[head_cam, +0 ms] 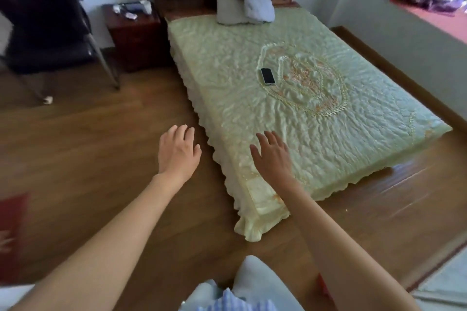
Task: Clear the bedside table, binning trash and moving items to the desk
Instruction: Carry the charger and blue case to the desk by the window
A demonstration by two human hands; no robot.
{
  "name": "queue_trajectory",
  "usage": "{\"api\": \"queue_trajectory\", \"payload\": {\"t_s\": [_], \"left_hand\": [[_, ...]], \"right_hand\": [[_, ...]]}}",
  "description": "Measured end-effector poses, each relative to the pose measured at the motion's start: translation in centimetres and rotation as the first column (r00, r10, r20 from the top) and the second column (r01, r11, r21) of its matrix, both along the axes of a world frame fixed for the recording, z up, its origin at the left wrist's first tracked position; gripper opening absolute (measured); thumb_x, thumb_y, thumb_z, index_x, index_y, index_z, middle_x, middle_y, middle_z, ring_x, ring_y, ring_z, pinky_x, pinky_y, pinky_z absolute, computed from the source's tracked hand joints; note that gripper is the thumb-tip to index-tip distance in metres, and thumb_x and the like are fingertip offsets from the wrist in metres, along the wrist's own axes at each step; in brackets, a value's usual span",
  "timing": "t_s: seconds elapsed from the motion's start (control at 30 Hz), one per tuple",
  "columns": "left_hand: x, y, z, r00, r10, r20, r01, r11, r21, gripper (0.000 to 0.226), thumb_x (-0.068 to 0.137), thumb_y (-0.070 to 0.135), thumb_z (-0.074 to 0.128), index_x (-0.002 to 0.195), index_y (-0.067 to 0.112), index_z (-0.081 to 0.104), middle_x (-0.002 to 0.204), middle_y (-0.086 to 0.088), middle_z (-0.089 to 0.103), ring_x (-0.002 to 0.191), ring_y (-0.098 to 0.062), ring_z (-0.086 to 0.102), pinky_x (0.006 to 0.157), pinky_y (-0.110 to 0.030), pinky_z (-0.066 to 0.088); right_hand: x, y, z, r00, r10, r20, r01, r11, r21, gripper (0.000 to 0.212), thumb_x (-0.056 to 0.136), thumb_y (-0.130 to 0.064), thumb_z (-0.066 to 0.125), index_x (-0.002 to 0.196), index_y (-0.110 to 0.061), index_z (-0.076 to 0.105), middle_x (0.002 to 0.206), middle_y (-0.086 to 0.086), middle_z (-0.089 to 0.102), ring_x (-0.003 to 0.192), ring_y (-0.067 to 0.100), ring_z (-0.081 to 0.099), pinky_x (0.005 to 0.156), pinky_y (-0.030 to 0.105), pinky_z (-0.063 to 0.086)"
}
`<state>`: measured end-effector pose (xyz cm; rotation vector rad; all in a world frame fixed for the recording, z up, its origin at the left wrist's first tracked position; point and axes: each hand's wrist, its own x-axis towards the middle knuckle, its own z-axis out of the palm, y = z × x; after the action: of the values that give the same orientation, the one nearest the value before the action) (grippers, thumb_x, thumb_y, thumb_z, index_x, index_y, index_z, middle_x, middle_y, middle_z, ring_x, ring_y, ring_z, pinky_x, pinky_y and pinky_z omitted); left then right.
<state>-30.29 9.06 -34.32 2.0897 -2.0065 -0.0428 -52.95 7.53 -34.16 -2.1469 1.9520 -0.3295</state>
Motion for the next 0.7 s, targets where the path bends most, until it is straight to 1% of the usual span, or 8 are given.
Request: {"api": "queue_trajectory", "payload": {"t_s": [0.1, 0.2, 0.33, 0.53, 0.7], "left_hand": [[4.3, 0.1, 0.8, 0.994, 0.105, 0.008, -0.105, 0.994, -0.024, 0.045, 0.088, 0.025, 0.056, 0.128, 0.003, 0.052, 0.133, -0.017, 0.052, 0.127, -0.035, 0.041, 0.103, -0.048, 0.035], [7.9, -0.5, 1.4, 0.979, 0.201, 0.026, -0.200, 0.978, -0.052, 0.045, 0.088, 0.025, 0.057, 0.126, 0.003, 0.053, 0.131, -0.017, 0.054, 0.125, -0.034, 0.044, 0.102, -0.047, 0.036], [11.2, -3.0, 2.2, 0.958, 0.283, 0.046, -0.280, 0.958, -0.064, 0.044, 0.089, 0.027, 0.054, 0.127, 0.004, 0.051, 0.130, -0.015, 0.053, 0.123, -0.032, 0.045, 0.101, -0.045, 0.037], [15.0, -10.8, 3.7, 0.939, 0.339, 0.066, -0.331, 0.938, -0.102, 0.045, 0.091, 0.028, 0.051, 0.130, 0.006, 0.049, 0.132, -0.013, 0.052, 0.124, -0.029, 0.044, 0.103, -0.044, 0.037], [18.2, -18.9, 5.7, 0.919, 0.386, 0.082, -0.376, 0.920, -0.110, 0.045, 0.093, 0.030, 0.050, 0.132, 0.007, 0.048, 0.134, -0.012, 0.051, 0.127, -0.028, 0.043, 0.105, -0.043, 0.036]], "right_hand": [[4.1, -2.2, 0.9, 0.992, 0.120, -0.033, -0.120, 0.993, -0.009, 0.048, 0.099, -0.039, 0.035, 0.141, -0.017, 0.037, 0.151, 0.006, 0.034, 0.143, 0.024, 0.019, 0.115, 0.040, 0.017], [7.7, -5.0, 1.4, 0.977, 0.205, -0.050, -0.207, 0.978, -0.020, 0.048, 0.099, -0.038, 0.035, 0.141, -0.017, 0.037, 0.151, 0.006, 0.033, 0.143, 0.023, 0.019, 0.114, 0.040, 0.017], [11.9, -9.5, 1.9, 0.954, 0.296, -0.038, -0.298, 0.954, -0.042, 0.047, 0.098, -0.037, 0.037, 0.140, -0.015, 0.038, 0.148, 0.007, 0.037, 0.143, 0.025, 0.021, 0.114, 0.042, 0.020], [16.6, -18.9, 3.0, 0.925, 0.377, -0.042, -0.380, 0.920, -0.094, 0.048, 0.098, -0.037, 0.037, 0.140, -0.014, 0.038, 0.147, 0.007, 0.037, 0.141, 0.025, 0.023, 0.113, 0.041, 0.022], [19.2, -28.3, 5.0, 0.914, 0.404, -0.033, -0.404, 0.905, -0.131, 0.049, 0.098, -0.039, 0.036, 0.141, -0.015, 0.038, 0.147, 0.006, 0.038, 0.142, 0.023, 0.022, 0.113, 0.041, 0.022]]}}
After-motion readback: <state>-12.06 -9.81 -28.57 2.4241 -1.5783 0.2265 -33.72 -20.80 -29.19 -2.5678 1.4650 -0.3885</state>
